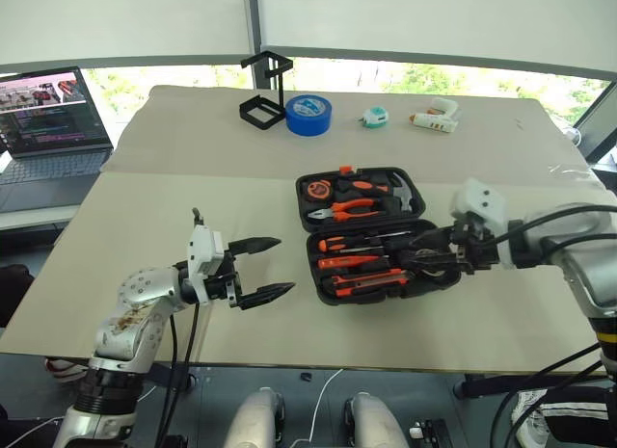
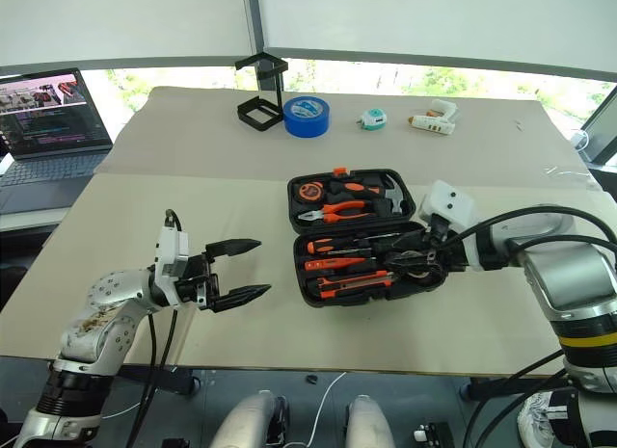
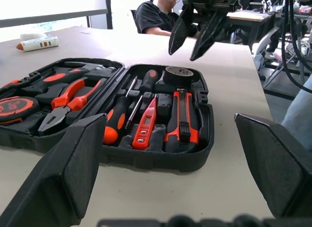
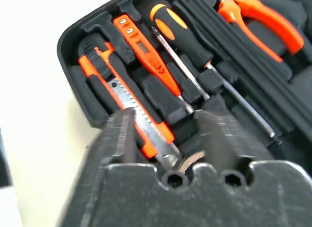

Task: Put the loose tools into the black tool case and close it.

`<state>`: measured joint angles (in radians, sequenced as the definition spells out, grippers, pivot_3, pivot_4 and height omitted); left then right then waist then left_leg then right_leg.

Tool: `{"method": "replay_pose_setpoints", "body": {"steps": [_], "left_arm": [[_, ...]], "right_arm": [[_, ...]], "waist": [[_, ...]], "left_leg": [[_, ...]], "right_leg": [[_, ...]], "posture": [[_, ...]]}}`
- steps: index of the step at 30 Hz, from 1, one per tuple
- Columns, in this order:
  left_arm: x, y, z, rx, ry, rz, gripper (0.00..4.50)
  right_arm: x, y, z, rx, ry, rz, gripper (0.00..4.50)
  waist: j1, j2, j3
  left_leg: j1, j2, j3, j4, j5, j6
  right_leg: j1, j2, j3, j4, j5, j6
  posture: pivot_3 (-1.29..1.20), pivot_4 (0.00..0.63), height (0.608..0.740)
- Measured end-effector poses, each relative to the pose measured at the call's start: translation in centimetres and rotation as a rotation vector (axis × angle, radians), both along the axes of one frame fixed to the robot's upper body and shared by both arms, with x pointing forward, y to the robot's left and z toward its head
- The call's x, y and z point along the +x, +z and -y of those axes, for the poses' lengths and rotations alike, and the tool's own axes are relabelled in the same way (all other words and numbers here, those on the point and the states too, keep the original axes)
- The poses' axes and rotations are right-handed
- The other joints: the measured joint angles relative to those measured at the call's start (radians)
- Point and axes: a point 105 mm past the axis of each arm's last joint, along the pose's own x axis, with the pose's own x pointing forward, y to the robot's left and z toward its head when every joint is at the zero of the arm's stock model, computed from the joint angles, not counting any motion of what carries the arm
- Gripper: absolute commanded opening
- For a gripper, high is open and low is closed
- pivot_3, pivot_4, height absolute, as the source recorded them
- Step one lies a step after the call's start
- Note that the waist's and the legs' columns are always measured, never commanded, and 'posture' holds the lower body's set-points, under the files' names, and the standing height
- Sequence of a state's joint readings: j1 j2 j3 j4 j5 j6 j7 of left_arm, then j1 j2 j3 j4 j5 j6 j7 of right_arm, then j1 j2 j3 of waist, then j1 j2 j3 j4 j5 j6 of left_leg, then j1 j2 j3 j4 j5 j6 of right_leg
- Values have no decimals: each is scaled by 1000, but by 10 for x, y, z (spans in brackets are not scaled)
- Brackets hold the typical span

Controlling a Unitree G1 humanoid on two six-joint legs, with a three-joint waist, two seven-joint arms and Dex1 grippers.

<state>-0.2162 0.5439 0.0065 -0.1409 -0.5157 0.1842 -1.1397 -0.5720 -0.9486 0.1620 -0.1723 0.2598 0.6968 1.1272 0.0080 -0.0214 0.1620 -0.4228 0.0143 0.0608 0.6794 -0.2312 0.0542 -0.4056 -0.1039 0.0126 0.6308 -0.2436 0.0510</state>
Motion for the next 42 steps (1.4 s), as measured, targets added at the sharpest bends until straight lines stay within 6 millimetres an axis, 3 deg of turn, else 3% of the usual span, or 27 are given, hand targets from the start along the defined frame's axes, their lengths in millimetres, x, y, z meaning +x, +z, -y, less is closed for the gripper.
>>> {"method": "replay_pose_setpoints", "body": {"steps": [3, 12, 20, 25, 27, 29, 32, 34, 35, 36, 39, 42], "left_arm": [[-1, -1, 2, 4, -8, -4, 4500], [1, 1, 3, 6, -8, -1, 4500], [2, 0, 4, 6, 0, -11, 4500], [2, -1, 4, 8, -1, -18, 4500], [2, -1, 4, 9, -1, -22, 4500], [3, -1, 4, 9, 13, -22, 4500], [14, -2, -6, 33, 101, -36, 4500], [36, -12, -27, 118, 273, -96, 4500], [42, -14, -32, 136, 319, -115, 4500], [53, -17, -38, 156, 393, -150, 4500], [65, -19, -38, 166, 457, -189, 4500], [75, -18, -25, 171, 460, -212, 4500]], "right_arm": [[6, -14, 2, -74, -12, 1, 8], [10, -27, 8, -124, -16, -11, 8], [5, -32, 30, -138, -63, -56, 8], [7, -22, 31, -88, -77, -33, 8], [12, -9, 22, 46, -86, 7, 8], [16, 5, 24, 157, -131, 38, 8], [16, 19, 61, 131, -258, 106, 8], [15, 13, 97, 58, -387, 136, 8], [15, 8, 105, 35, -418, 146, 8], [15, -5, 122, -18, -477, 164, 8], [22, -22, 140, -57, -564, 213, 8], [30, -33, 144, -73, -584, 247, 8]], "waist": [[3, 0, 0], [2, 0, 0], [2, 0, 0], [0, 0, 0], [-2, 0, 0], [-1, 0, 0], [15, 0, 0], [19, -1, 0], [19, -1, 0], [16, -1, 0], [2, -1, 0], [-10, -1, 0]], "left_leg": [[-1, 0, 0, 0, 0, 0], [0, 0, 0, 0, 0, 0], [0, 0, 0, 0, 0, 0], [0, 0, 0, 0, 0, 0], [0, 1, -1, 0, 0, 0], [-1, 1, -1, 0, 0, 0], [-1, 0, -1, 0, 0, 0], [0, 0, -1, 0, 0, 0], [0, -1, -1, 0, 0, 0], [0, -1, 0, 1, 0, 0], [0, -1, 1, 0, 1, 0], [1, 0, 0, 0, 1, -1]], "right_leg": [[0, 0, 0, 0, 0, 0], [0, 1, 0, 0, 0, 0], [0, 1, 0, 0, 0, 0], [0, 1, 0, 0, 0, 0], [0, 2, 0, 0, 0, 0], [0, 2, 0, 0, 0, 0], [1, 1, -2, -1, 0, 0], [2, 1, -2, -1, 0, 0], [2, 1, -1, -1, 0, 0], [2, 1, -1, -1, 1, 1], [1, 2, 1, 0, 1, 1], [1, 5, 1, 1, 1, 1]], "posture": [[0, 150, 740], [0, 150, 740], [0, 150, 740], [0, 150, 740], [0, 150, 740], [0, 150, 740], [0, 150, 740], [0, 150, 740], [0, 150, 740], [0, 150, 740], [0, 150, 740], [0, 150, 740]]}}
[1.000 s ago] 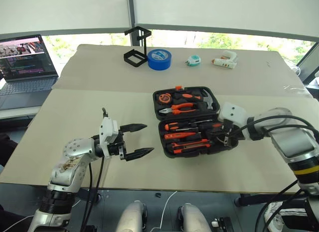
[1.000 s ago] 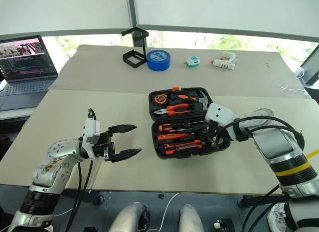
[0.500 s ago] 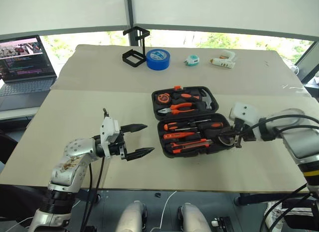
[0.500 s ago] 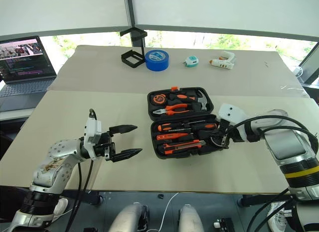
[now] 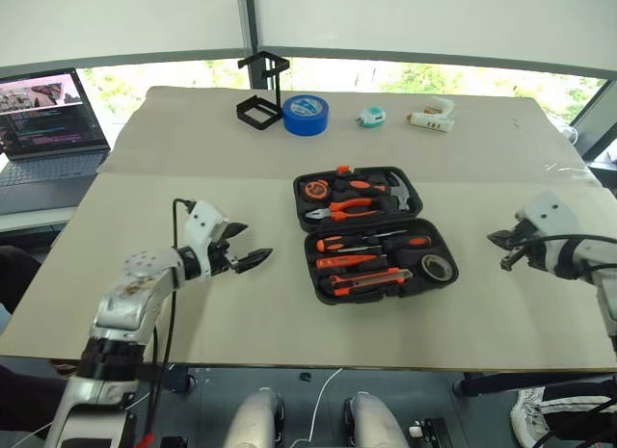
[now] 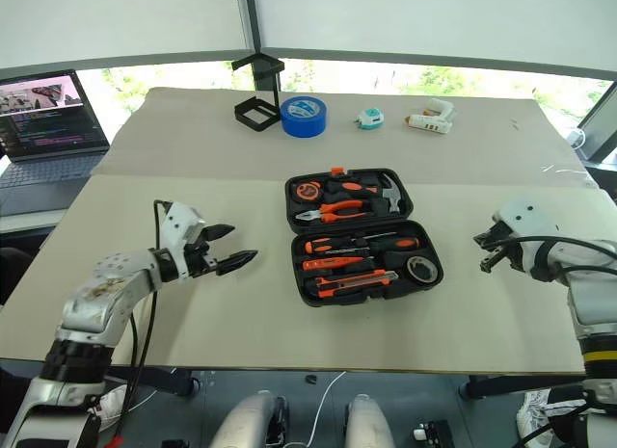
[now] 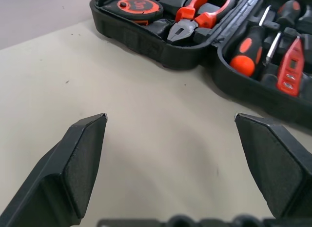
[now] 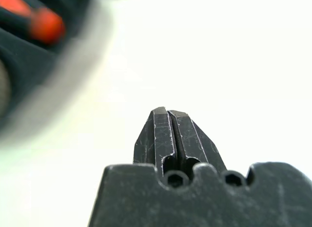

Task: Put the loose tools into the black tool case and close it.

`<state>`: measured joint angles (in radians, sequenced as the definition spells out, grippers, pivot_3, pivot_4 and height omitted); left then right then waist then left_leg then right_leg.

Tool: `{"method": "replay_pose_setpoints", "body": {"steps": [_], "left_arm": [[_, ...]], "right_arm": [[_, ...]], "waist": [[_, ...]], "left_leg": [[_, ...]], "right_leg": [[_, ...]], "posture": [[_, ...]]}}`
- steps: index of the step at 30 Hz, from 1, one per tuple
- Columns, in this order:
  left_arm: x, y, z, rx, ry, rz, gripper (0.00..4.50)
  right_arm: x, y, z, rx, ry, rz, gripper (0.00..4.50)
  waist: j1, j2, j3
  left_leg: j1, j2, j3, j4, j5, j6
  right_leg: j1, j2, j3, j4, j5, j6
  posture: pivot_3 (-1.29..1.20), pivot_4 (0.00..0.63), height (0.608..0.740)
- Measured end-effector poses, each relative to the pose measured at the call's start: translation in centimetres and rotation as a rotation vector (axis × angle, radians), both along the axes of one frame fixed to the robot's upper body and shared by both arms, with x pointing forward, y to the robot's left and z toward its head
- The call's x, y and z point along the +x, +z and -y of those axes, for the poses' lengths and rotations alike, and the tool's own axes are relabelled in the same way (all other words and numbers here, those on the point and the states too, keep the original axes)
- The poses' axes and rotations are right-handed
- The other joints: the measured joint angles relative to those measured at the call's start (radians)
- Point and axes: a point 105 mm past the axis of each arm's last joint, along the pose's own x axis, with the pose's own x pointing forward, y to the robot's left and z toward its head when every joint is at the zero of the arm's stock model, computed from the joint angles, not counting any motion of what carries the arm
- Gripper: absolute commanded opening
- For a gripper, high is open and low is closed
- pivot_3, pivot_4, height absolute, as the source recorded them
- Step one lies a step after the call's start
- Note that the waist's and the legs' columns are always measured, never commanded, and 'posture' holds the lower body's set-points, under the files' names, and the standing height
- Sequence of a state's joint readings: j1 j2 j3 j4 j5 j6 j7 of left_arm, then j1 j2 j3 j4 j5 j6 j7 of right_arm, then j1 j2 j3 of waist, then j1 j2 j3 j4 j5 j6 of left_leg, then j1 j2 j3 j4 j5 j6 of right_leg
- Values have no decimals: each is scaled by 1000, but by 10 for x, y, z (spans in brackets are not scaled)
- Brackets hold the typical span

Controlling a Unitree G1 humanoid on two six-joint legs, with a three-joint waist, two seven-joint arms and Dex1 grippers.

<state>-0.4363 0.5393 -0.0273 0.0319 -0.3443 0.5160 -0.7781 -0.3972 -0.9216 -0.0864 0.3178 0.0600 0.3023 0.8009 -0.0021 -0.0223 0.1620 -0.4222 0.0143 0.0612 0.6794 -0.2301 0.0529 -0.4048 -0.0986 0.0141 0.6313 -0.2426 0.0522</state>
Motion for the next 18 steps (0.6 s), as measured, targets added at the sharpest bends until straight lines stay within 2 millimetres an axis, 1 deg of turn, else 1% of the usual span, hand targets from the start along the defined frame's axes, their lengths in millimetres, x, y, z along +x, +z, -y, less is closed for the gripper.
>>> {"method": "replay_pose_setpoints", "body": {"steps": [1, 4, 5, 6, 7, 9, 13, 14, 15, 16, 18], "left_arm": [[5, -2, 4, 11, 12, -20, 4500], [19, -10, 20, 26, 32, -73, 4500], [25, -14, 30, 39, 37, -100, 4500], [27, -18, 35, 60, 42, -113, 4500], [29, -22, 36, 82, 49, -126, 4500], [33, -21, 39, 105, 52, -121, 4500], [37, -21, 44, 114, 63, -113, 3473], [37, -22, 44, 117, 67, -111, 3038], [38, -22, 43, 119, 71, -111, 2698], [38, -22, 42, 122, 74, -110, 2452], [36, -21, 32, 159, 83, -97, 1649]], "right_arm": [[5, -4, -3, 15, 12, 14, 8], [15, -24, -26, 60, 99, 22, 8], [17, -33, -38, 71, 150, 15, 8], [19, -37, -47, 79, 181, 18, 8], [20, -36, -50, 75, 204, 23, 8], [19, -36, -53, 73, 240, 19, 8], [11, -39, -63, 70, 302, 7, 0], [10, -39, -65, 73, 310, 4, 0], [8, -39, -68, 75, 319, 0, 0], [6, -40, -69, 75, 326, -2, 0], [3, -40, -74, 82, 339, -7, 0]], "waist": [[-3, 0, 0], [-10, 0, 0], [-10, 0, 0], [-10, 0, 0], [-11, 0, 0], [-11, 0, 0], [-9, 0, 0], [-9, 0, 0], [-9, 0, 0], [-9, 0, 0], [-12, 0, 0]], "left_leg": [[0, 0, 0, 0, 0, 0], [1, 0, 0, 0, 1, -1], [0, -1, 0, 0, 1, -2], [0, -1, 0, 0, 1, -2], [0, 0, 0, 0, 1, -2], [0, 0, -1, 0, 1, -2], [0, 1, -1, 0, 1, -2], [0, 1, -1, 0, 1, -2], [1, 1, -1, 0, 1, -2], [1, 1, -1, 0, 1, -2], [1, 2, -1, -1, 1, -2]], "right_leg": [[0, 1, 0, 0, 0, 0], [1, 3, 0, 0, 1, -1], [0, 2, 0, 0, 1, -1], [0, 2, 0, 0, 1, -1], [0, 2, 1, 0, 1, -1], [1, 2, 1, -1, 1, -1], [1, 1, 1, 0, 1, -1], [1, 1, 1, 0, 1, -1], [1, 1, 1, 0, 1, -1], [1, 2, 1, 0, 1, -1], [0, 2, 1, 0, 1, -1]], "posture": [[0, 150, 740], [0, 150, 740], [0, 150, 740], [0, 150, 740], [0, 150, 740], [0, 150, 740], [0, 150, 740], [0, 150, 740], [0, 150, 740], [0, 150, 740], [0, 150, 740]]}}
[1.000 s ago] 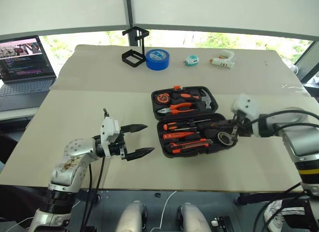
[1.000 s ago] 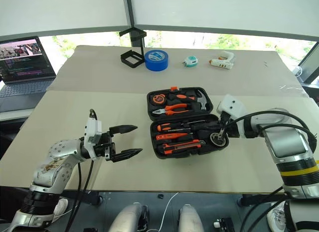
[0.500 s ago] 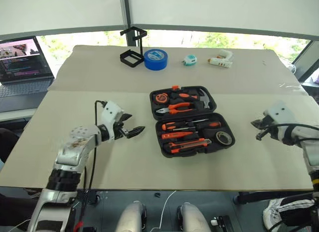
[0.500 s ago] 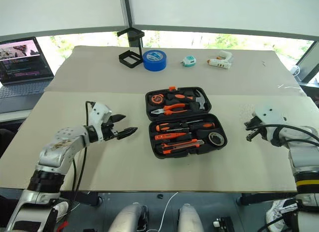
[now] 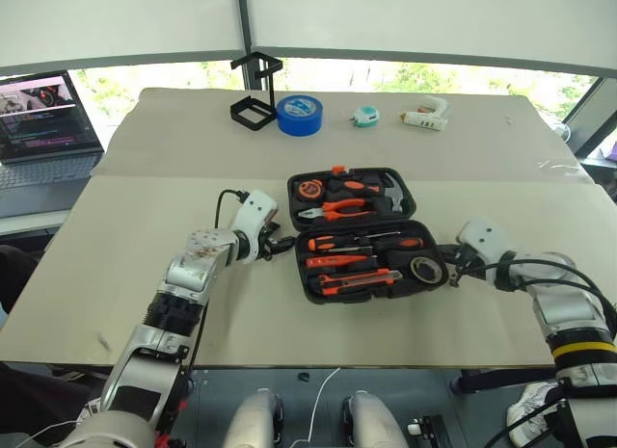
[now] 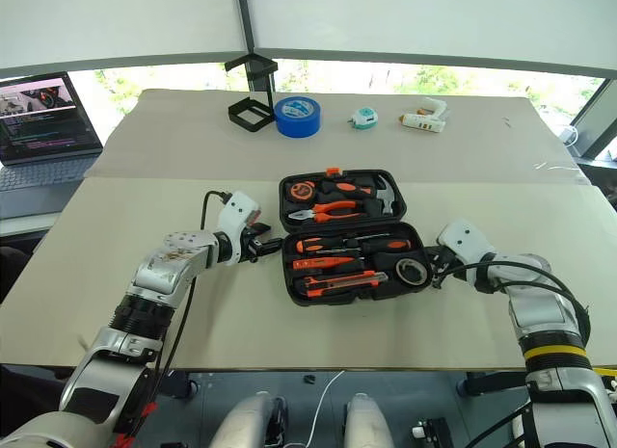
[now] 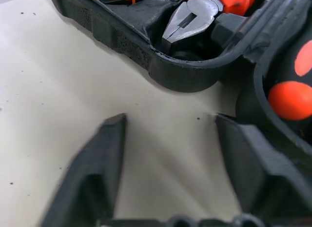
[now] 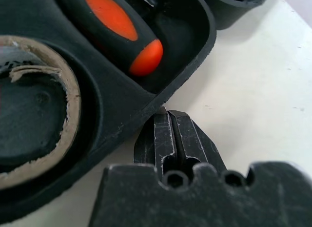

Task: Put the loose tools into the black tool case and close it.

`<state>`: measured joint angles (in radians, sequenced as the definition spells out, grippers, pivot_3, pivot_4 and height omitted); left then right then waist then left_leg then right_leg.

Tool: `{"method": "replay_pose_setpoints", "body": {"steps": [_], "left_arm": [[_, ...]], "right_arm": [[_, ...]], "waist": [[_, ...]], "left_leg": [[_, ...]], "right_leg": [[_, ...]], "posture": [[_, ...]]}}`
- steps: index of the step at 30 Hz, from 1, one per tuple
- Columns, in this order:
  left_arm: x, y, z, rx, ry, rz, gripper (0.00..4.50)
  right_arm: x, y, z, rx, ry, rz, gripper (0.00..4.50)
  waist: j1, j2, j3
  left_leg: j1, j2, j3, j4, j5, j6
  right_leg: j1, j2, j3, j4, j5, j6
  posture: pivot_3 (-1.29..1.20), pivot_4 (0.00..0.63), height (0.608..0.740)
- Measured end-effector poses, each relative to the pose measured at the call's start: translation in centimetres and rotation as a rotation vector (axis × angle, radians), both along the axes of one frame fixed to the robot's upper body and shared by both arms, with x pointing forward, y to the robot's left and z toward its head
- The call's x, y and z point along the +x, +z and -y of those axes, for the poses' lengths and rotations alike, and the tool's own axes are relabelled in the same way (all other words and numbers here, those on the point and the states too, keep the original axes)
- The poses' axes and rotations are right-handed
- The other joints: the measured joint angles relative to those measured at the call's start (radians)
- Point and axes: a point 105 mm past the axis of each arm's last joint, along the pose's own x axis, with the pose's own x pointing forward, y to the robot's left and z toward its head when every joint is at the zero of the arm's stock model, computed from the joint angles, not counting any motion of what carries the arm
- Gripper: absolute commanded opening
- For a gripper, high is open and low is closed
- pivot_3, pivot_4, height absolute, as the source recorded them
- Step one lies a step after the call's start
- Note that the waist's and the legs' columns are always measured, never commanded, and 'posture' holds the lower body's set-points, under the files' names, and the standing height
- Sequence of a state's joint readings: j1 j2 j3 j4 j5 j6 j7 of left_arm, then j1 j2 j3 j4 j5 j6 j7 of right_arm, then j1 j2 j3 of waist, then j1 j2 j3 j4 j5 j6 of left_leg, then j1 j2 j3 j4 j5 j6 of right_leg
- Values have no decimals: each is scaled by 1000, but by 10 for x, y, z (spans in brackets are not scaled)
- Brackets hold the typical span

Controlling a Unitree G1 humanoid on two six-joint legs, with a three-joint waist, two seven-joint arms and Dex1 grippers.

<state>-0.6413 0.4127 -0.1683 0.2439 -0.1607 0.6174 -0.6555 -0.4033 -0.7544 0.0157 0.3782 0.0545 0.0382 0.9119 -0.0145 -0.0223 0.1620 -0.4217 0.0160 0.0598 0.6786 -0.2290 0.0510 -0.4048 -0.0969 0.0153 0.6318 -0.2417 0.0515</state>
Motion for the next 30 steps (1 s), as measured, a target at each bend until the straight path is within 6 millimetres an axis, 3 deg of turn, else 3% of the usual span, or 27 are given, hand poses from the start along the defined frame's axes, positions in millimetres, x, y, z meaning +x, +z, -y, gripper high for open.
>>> {"method": "replay_pose_setpoints", "body": {"steps": [4, 5, 13, 21, 30], "left_arm": [[-7, 0, -20, 34, 15, 5, 167], [-7, -1, -21, 32, 18, 4, 79], [-6, -5, 2, -31, -6, 3, 79], [1, -6, 16, -50, -11, 8, 79], [-13, -7, 4, -15, -108, -17, 79]], "right_arm": [[-4, -1, 0, 10, -9, -13, 0], [-4, -1, 1, 12, -14, -15, 0], [-3, -1, -8, 29, -11, -27, 0], [24, 13, -9, -4, -107, 83, 0], [-13, -3, -33, 57, 9, -28, 0]], "waist": [[-2, 0, 0], [0, 0, 0], [0, 0, 0], [9, 0, 0], [-3, 1, 0]], "left_leg": [[1, 0, 0, -1, 0, -1], [1, 0, 0, -1, 0, -1], [1, 0, 0, 0, 0, -1], [1, -1, 0, 1, 1, -1], [1, 1, 0, -2, 1, -1]], "right_leg": [[0, 0, 1, 0, 0, 0], [0, 0, 1, 1, 0, 0], [0, 0, 1, 1, 0, -1], [1, 0, 0, 2, 1, -1], [0, 1, 1, 1, 1, -1]], "posture": [[0, 150, 740], [0, 150, 740], [0, 150, 740], [0, 150, 740], [0, 150, 740]]}}
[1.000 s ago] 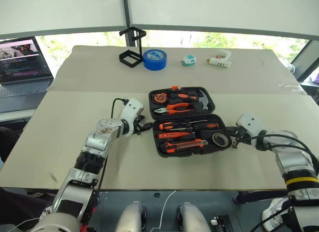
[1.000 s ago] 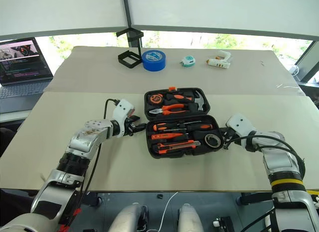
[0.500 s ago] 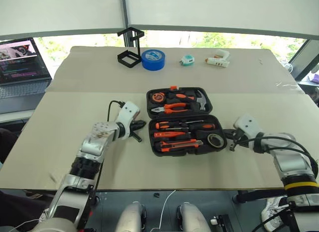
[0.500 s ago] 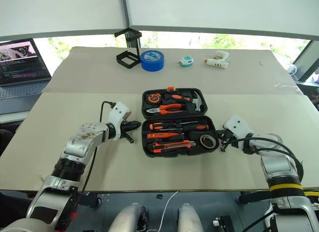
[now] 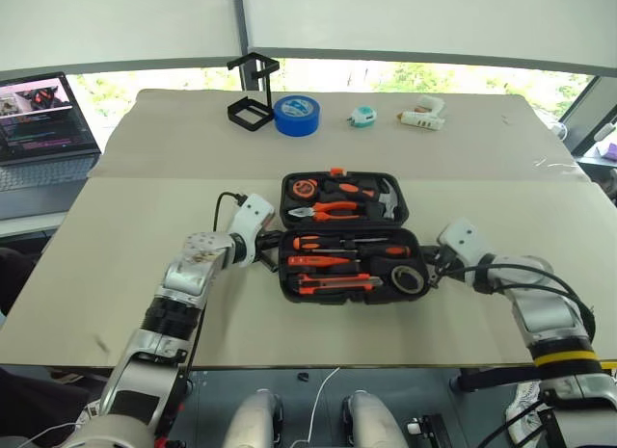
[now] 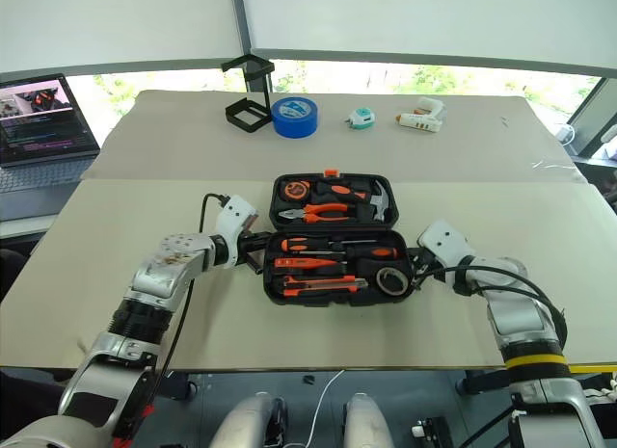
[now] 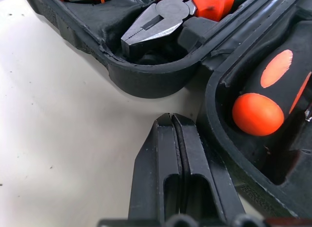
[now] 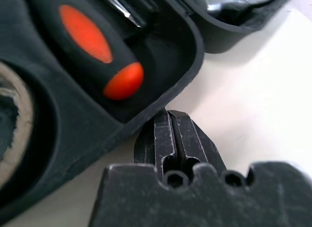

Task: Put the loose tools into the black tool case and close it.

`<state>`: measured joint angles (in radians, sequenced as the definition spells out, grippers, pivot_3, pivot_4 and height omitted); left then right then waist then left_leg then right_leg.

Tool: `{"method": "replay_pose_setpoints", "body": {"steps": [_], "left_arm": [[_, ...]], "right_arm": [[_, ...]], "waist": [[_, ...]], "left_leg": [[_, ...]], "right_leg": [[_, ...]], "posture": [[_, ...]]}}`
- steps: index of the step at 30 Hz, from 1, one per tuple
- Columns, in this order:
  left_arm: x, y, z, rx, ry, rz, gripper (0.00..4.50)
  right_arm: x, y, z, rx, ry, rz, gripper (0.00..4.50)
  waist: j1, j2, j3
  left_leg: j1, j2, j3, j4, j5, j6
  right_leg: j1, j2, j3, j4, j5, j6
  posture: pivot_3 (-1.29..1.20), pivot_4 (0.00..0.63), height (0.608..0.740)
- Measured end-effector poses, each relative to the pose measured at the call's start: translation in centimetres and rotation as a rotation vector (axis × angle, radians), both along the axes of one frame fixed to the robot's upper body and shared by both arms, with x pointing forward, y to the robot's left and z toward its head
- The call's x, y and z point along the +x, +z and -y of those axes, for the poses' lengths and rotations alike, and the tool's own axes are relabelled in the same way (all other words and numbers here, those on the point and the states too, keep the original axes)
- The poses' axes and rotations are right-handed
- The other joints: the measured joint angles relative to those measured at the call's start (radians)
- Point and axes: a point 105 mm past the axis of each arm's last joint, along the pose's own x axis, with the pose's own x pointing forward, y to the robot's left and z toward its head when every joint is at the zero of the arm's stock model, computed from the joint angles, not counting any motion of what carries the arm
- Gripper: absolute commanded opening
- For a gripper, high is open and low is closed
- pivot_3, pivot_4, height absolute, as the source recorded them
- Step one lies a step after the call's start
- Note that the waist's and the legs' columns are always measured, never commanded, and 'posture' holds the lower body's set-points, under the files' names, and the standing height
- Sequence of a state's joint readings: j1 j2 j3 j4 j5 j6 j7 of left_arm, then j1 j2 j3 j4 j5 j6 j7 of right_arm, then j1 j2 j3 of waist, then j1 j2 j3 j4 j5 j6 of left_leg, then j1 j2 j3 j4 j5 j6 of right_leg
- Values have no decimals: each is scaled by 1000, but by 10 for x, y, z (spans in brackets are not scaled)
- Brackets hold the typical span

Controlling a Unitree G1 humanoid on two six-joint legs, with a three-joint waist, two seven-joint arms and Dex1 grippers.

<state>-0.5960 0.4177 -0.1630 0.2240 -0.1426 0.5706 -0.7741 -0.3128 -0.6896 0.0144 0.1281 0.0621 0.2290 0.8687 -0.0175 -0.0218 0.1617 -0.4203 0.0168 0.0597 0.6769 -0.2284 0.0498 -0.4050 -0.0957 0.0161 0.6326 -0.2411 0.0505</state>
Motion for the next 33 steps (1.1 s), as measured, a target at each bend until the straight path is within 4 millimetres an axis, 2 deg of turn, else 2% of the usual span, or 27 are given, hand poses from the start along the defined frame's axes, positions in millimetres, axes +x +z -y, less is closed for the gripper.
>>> {"method": "replay_pose_setpoints", "body": {"steps": [9, 15, 18, 19, 20, 22, 25, 26, 27, 28, 29, 33], "left_arm": [[-32, -4, -12, 41, -94, -18, 79], [-36, -3, -14, 26, -91, -39, 79], [-40, -3, -22, -3, -83, -87, 755], [-42, -2, -29, -5, -82, -104, 1203], [-44, 0, -37, -4, -80, -118, 1411], [-49, 3, -56, 17, -82, -162, 2263], [-53, 13, -82, 20, -31, -208, 3303], [-52, 17, -87, 14, -13, -208, 3599], [-52, 22, -91, -6, -1, -207, 4086], [-52, 27, -93, -19, -1, -206, 4336], [-51, 30, -94, -21, 0, -210, 4500], [-40, 47, -104, -50, 54, -227, 4500]], "right_arm": [[-38, -5, -10, 11, 12, -70, 0], [-47, -6, -5, 9, -7, -68, 0], [-49, -1, 4, 34, -34, -78, 769], [-49, 3, 10, 38, -45, -90, 1204], [-50, 8, 17, 37, -59, -94, 1407], [-50, 24, 31, 54, -85, -74, 2202], [-52, 38, 37, 124, -94, -82, 3158], [-54, 41, 37, 151, -91, -91, 3475], [-55, 44, 36, 172, -94, -113, 3920], [-55, 47, 36, 178, -101, -136, 4161], [-54, 52, 36, 183, -109, -158, 4474], [-50, 74, 35, 206, -152, -245, 4474]], "waist": [[6, 0, 0], [11, 0, 0], [13, 0, 0], [13, 0, 0], [12, 0, 0], [8, 0, 0], [6, 0, 0], [7, 0, 0], [7, 0, 0], [7, 0, 0], [9, 0, 0], [16, -1, 1]], "left_leg": [[0, 0, 0, 0, 0, 1], [0, -1, 0, 1, 0, 1], [0, -1, 0, 1, 0, 1], [0, 0, 0, 1, 0, 1], [0, 0, 0, 1, 0, 1], [0, 0, 0, 1, 0, 1], [0, 1, 0, 1, 0, 1], [0, 1, 0, 1, 0, 1], [0, 1, 0, 1, 0, 1], [0, 0, 0, 2, 0, 1], [-1, 0, 0, 2, 0, 1], [-1, 0, 0, 3, 0, 1]], "right_leg": [[1, -1, 0, -1, 0, 0], [1, -1, 0, -1, 0, 0], [1, -1, 0, 0, 0, 0], [0, -1, 0, 0, 0, 0], [0, -1, 0, 0, 0, 0], [0, 0, 0, 0, 0, 0], [0, 1, -1, 0, 0, 0], [0, 0, -1, 0, 0, 0], [0, 0, 0, 0, 0, 0], [0, -1, 0, 0, 0, 0], [0, -1, -1, 0, 0, 0], [0, -1, -1, 0, 0, 0]], "posture": [[0, 150, 740], [0, 150, 740], [0, 150, 740], [0, 150, 740], [0, 150, 740], [0, 150, 740], [0, 150, 740], [0, 150, 740], [0, 150, 740], [0, 150, 740], [0, 150, 740], [0, 150, 740]]}}
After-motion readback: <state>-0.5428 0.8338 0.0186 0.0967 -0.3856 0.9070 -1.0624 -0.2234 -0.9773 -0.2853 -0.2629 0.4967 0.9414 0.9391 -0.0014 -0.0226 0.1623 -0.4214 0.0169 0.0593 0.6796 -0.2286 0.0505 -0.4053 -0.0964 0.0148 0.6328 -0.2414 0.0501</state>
